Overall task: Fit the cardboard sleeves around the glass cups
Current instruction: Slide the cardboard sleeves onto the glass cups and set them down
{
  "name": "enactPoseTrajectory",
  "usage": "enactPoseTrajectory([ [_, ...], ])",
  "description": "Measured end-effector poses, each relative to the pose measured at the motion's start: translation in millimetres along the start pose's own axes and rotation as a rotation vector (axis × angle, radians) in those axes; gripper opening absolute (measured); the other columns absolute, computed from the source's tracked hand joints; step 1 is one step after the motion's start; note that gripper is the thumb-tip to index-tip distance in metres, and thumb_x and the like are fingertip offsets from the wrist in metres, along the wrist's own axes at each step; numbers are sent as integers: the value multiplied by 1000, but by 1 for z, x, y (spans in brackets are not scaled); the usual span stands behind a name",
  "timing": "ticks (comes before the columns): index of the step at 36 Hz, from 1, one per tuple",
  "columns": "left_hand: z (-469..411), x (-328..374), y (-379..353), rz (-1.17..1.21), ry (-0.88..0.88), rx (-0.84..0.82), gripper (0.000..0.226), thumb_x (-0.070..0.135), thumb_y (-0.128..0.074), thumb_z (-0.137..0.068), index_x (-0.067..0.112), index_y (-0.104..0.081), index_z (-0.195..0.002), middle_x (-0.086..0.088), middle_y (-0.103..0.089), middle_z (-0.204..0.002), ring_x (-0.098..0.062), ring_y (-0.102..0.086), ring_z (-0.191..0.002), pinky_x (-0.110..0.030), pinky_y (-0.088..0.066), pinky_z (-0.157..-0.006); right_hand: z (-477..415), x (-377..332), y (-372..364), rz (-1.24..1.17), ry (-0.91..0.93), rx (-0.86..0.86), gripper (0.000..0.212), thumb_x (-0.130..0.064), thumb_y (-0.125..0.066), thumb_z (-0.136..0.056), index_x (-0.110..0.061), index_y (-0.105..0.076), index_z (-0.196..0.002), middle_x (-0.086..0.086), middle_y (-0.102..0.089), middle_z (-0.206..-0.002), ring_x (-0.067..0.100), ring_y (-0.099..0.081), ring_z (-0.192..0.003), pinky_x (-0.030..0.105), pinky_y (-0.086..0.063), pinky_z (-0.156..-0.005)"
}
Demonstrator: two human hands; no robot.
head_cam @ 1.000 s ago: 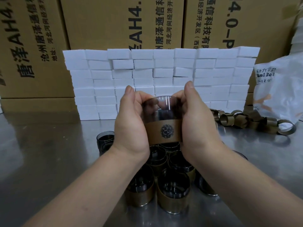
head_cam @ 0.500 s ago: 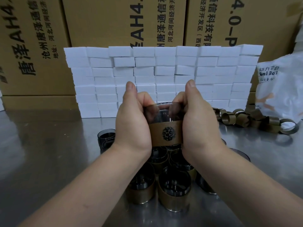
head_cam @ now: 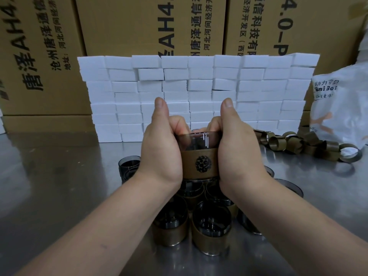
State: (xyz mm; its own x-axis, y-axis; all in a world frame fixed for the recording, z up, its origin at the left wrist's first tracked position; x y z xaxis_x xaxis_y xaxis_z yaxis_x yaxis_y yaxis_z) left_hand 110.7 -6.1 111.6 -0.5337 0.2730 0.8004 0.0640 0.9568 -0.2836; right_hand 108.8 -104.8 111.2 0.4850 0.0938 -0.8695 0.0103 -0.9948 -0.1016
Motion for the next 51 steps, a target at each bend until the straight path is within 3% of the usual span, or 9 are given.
enactPoseTrajectory([
  [6,0,0,0,10,11,-16,62,62,-26,-76,15,-30,-36,-7,-23,-47,-21,-24,-43,-30,-21,-50,-1,1,0,23,-9,-1,57,-61,-28,-77,-21,-37,-37,5,-48,-53,14,-46,-49,24,-39,-51],
  [14,0,1,-2,38,13,-50,60,61,-25,-78,17,-27,-37,-5,-20,-43,-13,-32,-35,-22,-27,-43,-1,-1,-1,34,-1,18,57,-64,-26,-75,-22,-32,-38,12,-52,-62,15,-44,-47,17,-34,-39],
  [21,-4,-1,2,-82,3,27,62,62,-22,-78,18,-32,-35,-7,-28,-44,-28,-29,-51,-36,-27,-58,-6,-4,3,177,46,10,72,-52,-24,-96,-17,-43,-37,-2,-46,-40,2,-42,-36,10,-32,-37],
  [27,-14,7,15,-208,-48,77,65,62,-18,-77,18,-38,-33,-8,-39,-48,-25,-34,-55,-40,-31,-66,-13,-17,1,556,283,-231,50,-46,-36,-83,-5,-64,-78,10,-64,-79,19,-58,-76,36,-48,-75],
  [32,-19,9,24,-352,-119,91,68,62,-13,-79,16,-40,-37,-10,-40,-50,-23,-38,-53,-34,-34,-61,-18,-23,7,749,260,-472,15,-49,-53,-77,-49,-61,-90,-15,-65,-92,1,-57,-83,23,-46,-74],
  [36,-17,4,25,-489,-203,96,71,58,-8,-84,11,-42,-43,-2,-39,-46,-10,-36,-45,-19,-32,-48,-15,-28,8,778,279,-591,21,-41,-68,-73,-48,-59,-90,-13,-65,-92,5,-59,-76,27,-49,-71],
  [43,-19,-14,29,-429,-148,149,69,61,-9,-82,20,-46,-40,8,-53,-51,-5,-48,-51,-13,-39,-53,-12,-14,-1,923,341,-606,18,-38,-72,-70,-41,-57,-79,-20,-58,-81,-11,-51,-71,8,-38,-60],
  [48,-20,-36,31,-403,-45,140,55,62,-15,-78,36,-62,-76,9,-65,-82,-2,-61,-75,-25,-45,-71,-22,-5,10,974,341,-451,22,-36,-71,-73,-40,-49,-68,-19,-54,-68,-14,-48,-68,7,-36,-58],
  [51,-18,-54,26,-563,-1,51,49,54,-18,-88,36,-45,-125,4,-57,-120,-12,-53,-107,-24,-37,-83,-30,7,18,941,262,-377,17,-33,-70,-76,-31,-55,-69,-15,-55,-61,-11,-49,-59,8,-36,-54],
])
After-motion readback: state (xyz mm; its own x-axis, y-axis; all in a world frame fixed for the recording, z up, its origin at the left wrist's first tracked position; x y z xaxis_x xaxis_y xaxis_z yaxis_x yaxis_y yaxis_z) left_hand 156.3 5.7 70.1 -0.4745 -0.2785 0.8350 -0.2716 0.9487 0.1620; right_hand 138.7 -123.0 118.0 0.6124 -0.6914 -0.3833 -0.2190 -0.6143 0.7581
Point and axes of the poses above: each hand's wrist, its own z-axis away from the middle knuckle, its own y-axis out of the back of the hand, x = y × z, the point moved 5 cm from there along -z, towards the middle knuckle
